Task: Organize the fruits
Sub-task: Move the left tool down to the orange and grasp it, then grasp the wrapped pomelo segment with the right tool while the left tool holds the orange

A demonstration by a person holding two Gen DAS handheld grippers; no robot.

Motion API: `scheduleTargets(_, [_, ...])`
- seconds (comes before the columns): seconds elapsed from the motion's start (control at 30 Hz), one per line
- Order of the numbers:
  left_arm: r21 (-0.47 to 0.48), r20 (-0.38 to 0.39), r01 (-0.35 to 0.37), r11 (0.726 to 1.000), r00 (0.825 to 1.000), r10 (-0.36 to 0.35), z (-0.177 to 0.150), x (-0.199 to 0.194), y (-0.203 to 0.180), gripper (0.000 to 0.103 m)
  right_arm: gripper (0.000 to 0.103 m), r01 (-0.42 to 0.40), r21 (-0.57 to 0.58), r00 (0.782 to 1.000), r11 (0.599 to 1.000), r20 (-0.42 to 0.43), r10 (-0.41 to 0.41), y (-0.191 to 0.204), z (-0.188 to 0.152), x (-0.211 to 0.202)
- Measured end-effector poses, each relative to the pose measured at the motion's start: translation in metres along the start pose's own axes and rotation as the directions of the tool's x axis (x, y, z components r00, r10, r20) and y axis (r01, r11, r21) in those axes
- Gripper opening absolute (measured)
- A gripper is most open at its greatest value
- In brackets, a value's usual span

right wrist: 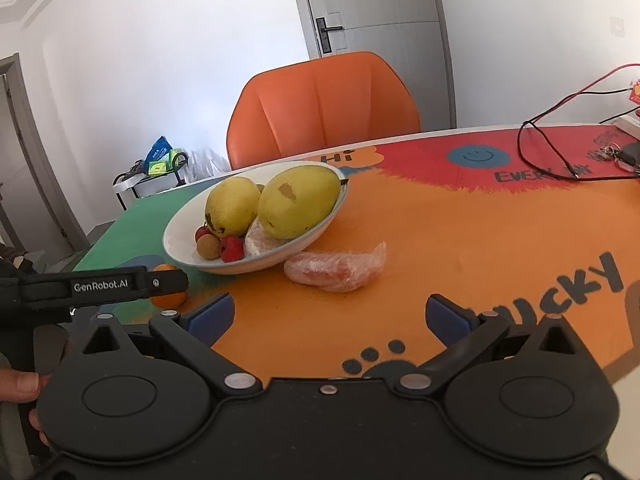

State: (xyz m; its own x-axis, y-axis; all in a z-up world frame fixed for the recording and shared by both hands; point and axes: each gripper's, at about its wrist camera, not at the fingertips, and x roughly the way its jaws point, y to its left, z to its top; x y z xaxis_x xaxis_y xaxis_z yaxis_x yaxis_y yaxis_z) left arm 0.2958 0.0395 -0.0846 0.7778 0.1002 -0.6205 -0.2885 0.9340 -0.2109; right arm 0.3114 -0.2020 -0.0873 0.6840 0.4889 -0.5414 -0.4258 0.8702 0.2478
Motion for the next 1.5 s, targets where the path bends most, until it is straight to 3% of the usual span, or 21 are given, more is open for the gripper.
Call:
scheduleTargets(0.07, [-0.007,-0.012,-0.018,1.000,1.000,0.018,0.000,0.005,0.004,0.057,0.103,-0.014,0.010,1.000,1.000,-0.006,0.014,-0.004,0.004,0.004])
scheduleTargets(0.17, [-0.026,-0.019,0.021,0.999,1.000,-0.021,0.000,0.008,0.009,0.039,0.103,-0.012,0.004,1.000,1.000,-0.018,0.012,-0.007,0.010,0.013])
scheduleTargets(0.97, [-0.093,-0.013,0.017,0.996,1.000,-0.018,0.002,-0.006,0.037,0.039,0.102,-0.082,-0.199,0.991,0.977,-0.117,0.059,-0.002,0.028,0.085])
scheduleTargets(1.07, [-0.094,-0.013,0.021,0.995,1.000,-0.022,0.001,-0.007,0.038,0.039,0.098,-0.090,-0.192,0.988,0.977,-0.140,0.064,-0.005,0.028,0.091])
scheduleTargets(1.17, [-0.096,-0.015,0.026,0.995,1.000,-0.028,0.000,-0.007,0.038,0.039,0.083,-0.125,-0.196,0.985,0.973,-0.139,0.099,-0.004,0.027,0.086])
scheduleTargets(1.3, [-0.100,-0.018,0.026,0.995,0.999,-0.028,-0.003,-0.006,0.038,0.039,0.071,-0.090,-0.267,0.988,0.959,-0.149,0.051,0.008,0.022,0.079])
scheduleTargets(1.5, [-0.100,-0.015,0.030,0.995,0.999,-0.031,-0.005,-0.006,0.037,0.039,0.052,-0.098,-0.248,0.984,0.964,-0.167,0.057,0.007,0.019,0.061])
